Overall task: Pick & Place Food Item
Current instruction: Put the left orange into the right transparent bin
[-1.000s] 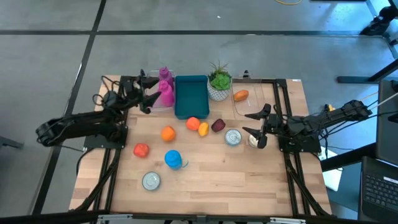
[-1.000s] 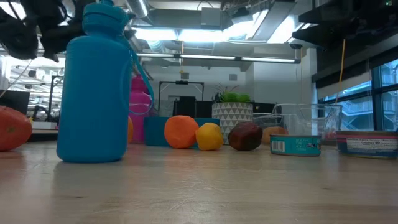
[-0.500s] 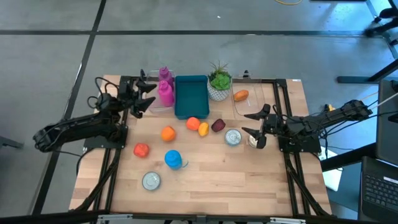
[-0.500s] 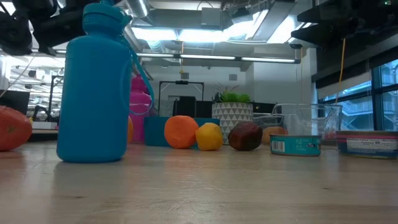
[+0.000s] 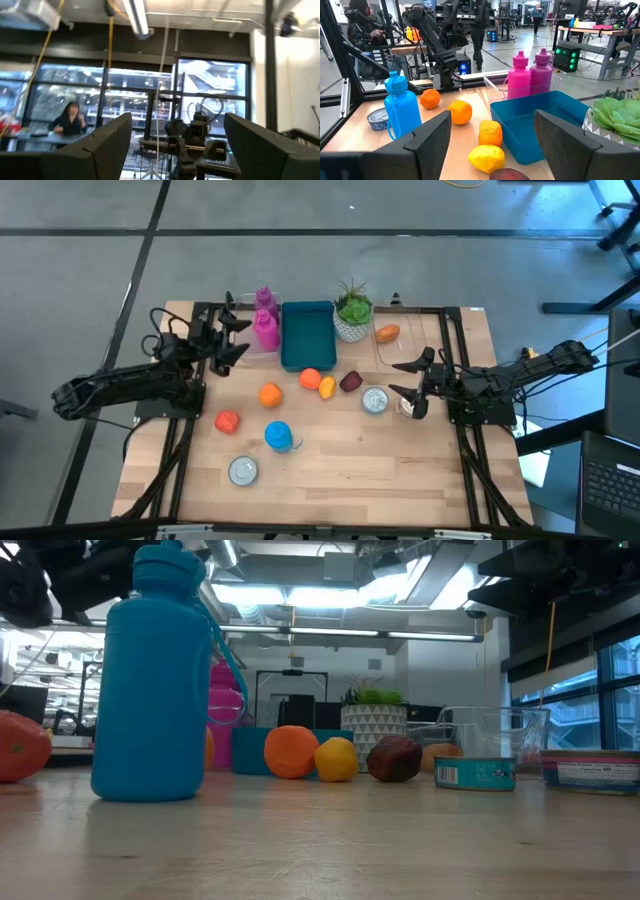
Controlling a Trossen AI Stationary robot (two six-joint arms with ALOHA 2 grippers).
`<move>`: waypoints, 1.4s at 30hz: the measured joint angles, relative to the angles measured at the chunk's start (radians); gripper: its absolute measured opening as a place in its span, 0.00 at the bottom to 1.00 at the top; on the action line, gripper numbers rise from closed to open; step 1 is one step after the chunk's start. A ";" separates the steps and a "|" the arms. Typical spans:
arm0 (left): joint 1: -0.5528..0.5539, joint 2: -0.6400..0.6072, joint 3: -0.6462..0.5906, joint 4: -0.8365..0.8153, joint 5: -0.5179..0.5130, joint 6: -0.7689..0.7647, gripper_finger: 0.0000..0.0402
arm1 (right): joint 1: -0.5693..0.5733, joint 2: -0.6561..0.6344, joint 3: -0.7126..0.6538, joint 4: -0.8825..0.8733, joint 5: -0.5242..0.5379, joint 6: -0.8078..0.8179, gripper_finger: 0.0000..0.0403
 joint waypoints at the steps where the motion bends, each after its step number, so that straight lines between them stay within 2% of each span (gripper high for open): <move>1: -0.013 -0.006 0.000 0.000 -0.001 0.020 0.77 | 0.000 0.000 0.000 0.000 0.000 0.000 0.69; 8: -0.060 -0.060 0.006 -0.076 -0.045 0.074 0.77 | 0.000 0.001 0.000 0.000 0.000 0.005 0.69; 15: -0.089 -0.138 0.145 -0.549 -0.067 0.191 0.77 | 0.000 0.006 0.000 -0.001 -0.004 0.008 0.69; 18: -0.126 -0.150 0.195 -0.694 -0.066 0.254 0.77 | 0.000 0.006 0.000 0.000 -0.008 0.008 0.69; 22: -0.181 -0.171 0.204 -0.720 -0.099 0.294 0.77 | 0.000 0.006 0.000 0.000 -0.007 0.009 0.69; 25: -0.223 -0.213 0.202 -0.753 -0.180 0.322 0.77 | 0.000 0.006 0.000 0.000 -0.008 0.009 0.69; 31: -0.307 -0.334 0.202 -0.933 -0.335 0.350 0.77 | 0.000 0.006 0.000 0.000 -0.008 0.008 0.69; 36: -0.384 -0.411 0.201 -0.998 -0.353 0.335 0.77 | 0.000 0.006 0.000 0.000 -0.008 0.008 0.69; 42: -0.473 -0.438 0.203 -1.052 -0.399 0.339 0.77 | 0.000 0.006 0.000 0.015 -0.008 0.008 0.69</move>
